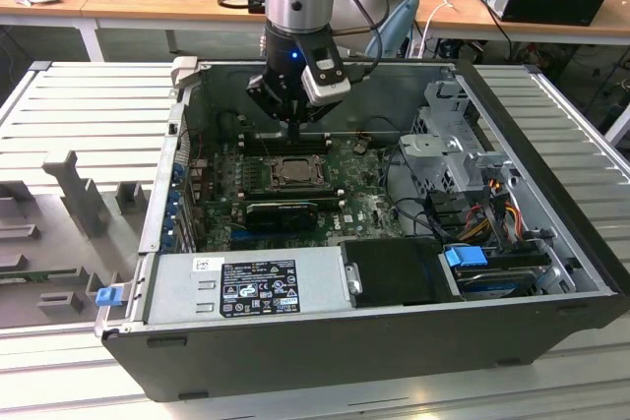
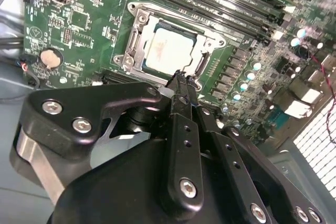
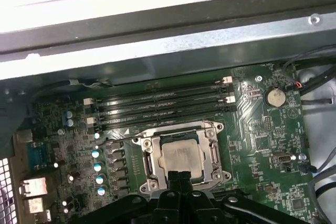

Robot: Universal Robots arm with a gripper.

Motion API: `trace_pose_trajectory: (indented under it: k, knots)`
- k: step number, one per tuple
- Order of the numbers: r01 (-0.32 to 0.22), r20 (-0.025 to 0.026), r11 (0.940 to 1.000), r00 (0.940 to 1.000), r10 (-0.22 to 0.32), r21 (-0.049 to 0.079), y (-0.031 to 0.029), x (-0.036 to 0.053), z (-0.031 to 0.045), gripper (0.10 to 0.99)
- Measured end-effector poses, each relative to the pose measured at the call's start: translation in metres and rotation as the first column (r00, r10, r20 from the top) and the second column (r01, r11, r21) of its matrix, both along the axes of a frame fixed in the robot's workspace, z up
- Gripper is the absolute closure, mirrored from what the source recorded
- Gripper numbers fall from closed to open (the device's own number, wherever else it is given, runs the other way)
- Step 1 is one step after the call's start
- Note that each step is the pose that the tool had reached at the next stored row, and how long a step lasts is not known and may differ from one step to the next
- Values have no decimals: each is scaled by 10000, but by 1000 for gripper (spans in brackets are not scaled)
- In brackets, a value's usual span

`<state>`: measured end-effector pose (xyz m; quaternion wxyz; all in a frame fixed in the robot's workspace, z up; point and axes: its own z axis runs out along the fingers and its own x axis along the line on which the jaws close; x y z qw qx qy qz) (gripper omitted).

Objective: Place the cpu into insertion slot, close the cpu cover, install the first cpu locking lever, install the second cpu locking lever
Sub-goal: 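Install the first cpu locking lever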

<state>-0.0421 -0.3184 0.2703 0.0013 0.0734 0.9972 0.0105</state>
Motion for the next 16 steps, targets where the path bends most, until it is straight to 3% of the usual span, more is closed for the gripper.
trace_pose_trajectory:
  k: [7, 13, 16]
  knots:
    - [-780, 0, 9970, 9970, 780, -1, 0, 0, 0, 980]
    - [-1713, 6, 9852, 9852, 1713, -1, 0, 0, -2, 980]
    - [-1869, 41, 9824, 9824, 1869, 18, 0, -39, -11, 980]
